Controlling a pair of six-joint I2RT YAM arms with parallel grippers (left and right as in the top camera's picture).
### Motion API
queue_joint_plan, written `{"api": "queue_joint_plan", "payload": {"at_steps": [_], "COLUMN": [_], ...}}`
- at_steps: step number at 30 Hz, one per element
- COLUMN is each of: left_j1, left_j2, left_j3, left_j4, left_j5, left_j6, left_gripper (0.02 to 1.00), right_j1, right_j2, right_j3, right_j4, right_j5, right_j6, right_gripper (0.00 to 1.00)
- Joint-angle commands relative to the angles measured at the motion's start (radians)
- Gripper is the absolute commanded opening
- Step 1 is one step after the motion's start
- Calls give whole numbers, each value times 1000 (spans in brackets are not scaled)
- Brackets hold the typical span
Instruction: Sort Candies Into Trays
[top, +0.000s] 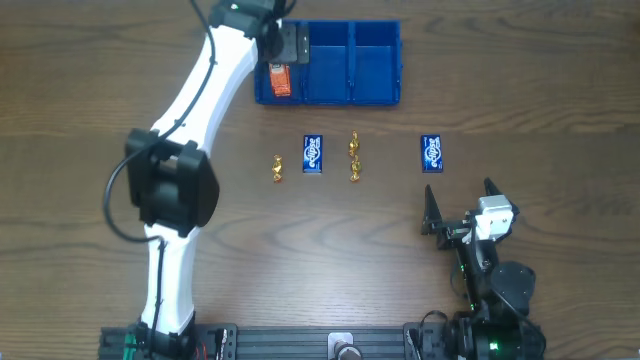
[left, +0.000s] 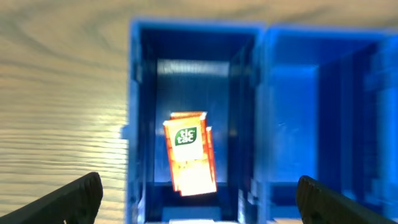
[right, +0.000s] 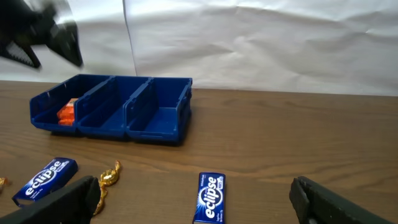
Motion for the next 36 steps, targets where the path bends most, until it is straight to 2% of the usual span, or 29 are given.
{"api": "queue_joint_plan", "payload": {"at_steps": [1,10,14,18,24,31,36], "left_j1": [-16,-32,-29,7,87,256,346], "left_j2": [-243,-746,-929,-1096,-1343,-1676,-1872], "left_j3": [-49,-551,-735,-900,-1138,-1447,-1633], "left_j4": [34,340,422,470,513,612,659], "left_j5": [-74,-159,-200,-198,-178,-57,-33], "left_j6": [20,97,132,138,138,138,150], "left_gripper": [998,998,998,998,996,998,998], "right_j1": [-2,-2,-2,-2,-2,-3,-2], "right_j2": [-7,-7,-7,-7,-7,-7,-7], "right_j3": [-4,-4,-4,-4,-4,-4,-4], "right_j4": [-3,-3,-3,-3,-3,-3,-3], "right_j5": [6,6,6,6,6,6,6], "right_j6": [-11,-11,-11,-11,-11,-11,-11], "right_gripper": [998,998,998,998,998,998,998]}}
